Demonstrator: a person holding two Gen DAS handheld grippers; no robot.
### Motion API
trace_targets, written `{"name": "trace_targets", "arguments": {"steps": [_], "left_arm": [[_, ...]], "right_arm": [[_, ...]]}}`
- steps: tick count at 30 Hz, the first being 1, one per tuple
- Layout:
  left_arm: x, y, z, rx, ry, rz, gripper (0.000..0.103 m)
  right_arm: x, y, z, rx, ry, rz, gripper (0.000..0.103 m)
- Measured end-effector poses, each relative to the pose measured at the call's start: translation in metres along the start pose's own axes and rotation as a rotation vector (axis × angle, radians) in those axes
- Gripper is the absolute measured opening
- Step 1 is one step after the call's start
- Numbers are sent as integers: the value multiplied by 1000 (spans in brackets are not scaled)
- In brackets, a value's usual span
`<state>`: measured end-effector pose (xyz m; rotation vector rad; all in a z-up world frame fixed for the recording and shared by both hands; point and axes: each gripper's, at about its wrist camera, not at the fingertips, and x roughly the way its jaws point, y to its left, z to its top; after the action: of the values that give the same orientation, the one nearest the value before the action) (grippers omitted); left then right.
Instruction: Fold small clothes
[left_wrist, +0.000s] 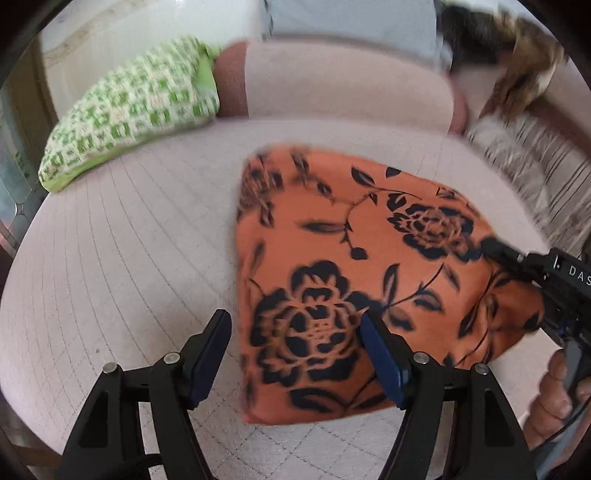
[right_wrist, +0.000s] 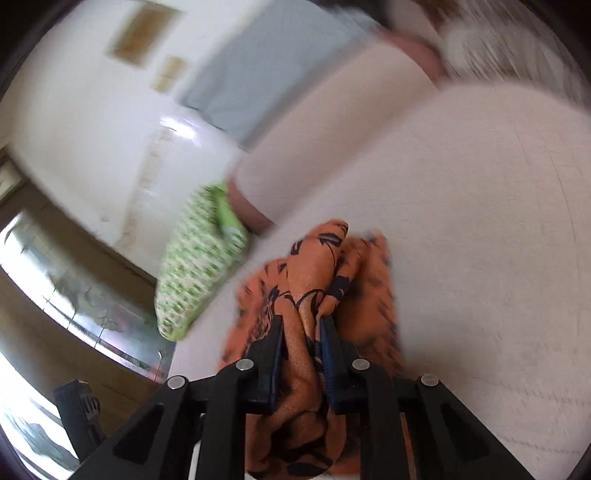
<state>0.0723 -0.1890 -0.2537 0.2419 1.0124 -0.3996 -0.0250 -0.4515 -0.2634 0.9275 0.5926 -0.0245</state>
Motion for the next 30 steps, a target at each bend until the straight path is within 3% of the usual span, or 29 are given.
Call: {"name": "trace_targets", "arguments": {"steps": [1, 2, 3, 5, 8, 10, 13, 16, 17, 19, 20, 24, 26, 30], "left_arm": [[18, -2, -4, 15, 69, 37, 74], [25, -2, -7, 14, 87, 48, 76], [22, 1, -9, -6, 63, 24, 76], [15, 7, -8, -23, 54, -12, 76], [3, 16, 0, -25, 10, -24, 76], [1, 19, 5, -15, -13, -16, 76], [9, 23, 5, -7, -17, 13, 76], [23, 31, 4, -11, -3, 7, 77], [25, 32, 2, -18, -1, 6, 81], [32, 31, -2, -30, 3, 15, 86], [35, 29, -3, -19, 10, 15, 86], [30, 21, -7, 18, -2, 50, 86], [27, 19, -10, 19, -2, 59, 86], [26, 22, -15, 5, -6, 63, 86]], "right_arm": [[21, -14, -3, 51, 145, -26, 25], [39, -25, -7, 98, 256, -69, 26], [44, -34, -8, 150, 286, -84, 28], [28, -38, 2, 209, 195, -39, 29], [-7, -25, 19, 130, -53, -94, 31], [-19, -17, 30, 85, -129, -24, 31], [-1, 4, 40, -21, -81, 40, 31], [29, 8, 45, -26, 37, 109, 31], [48, 8, 42, -25, 98, 88, 31], [90, -6, 37, 12, 220, -67, 30], [107, -9, 36, 28, 254, -99, 30], [92, -7, 40, 22, 190, -57, 30], [78, 2, 31, -35, 159, -64, 30], [48, 19, 11, -83, 123, 0, 30]]}}
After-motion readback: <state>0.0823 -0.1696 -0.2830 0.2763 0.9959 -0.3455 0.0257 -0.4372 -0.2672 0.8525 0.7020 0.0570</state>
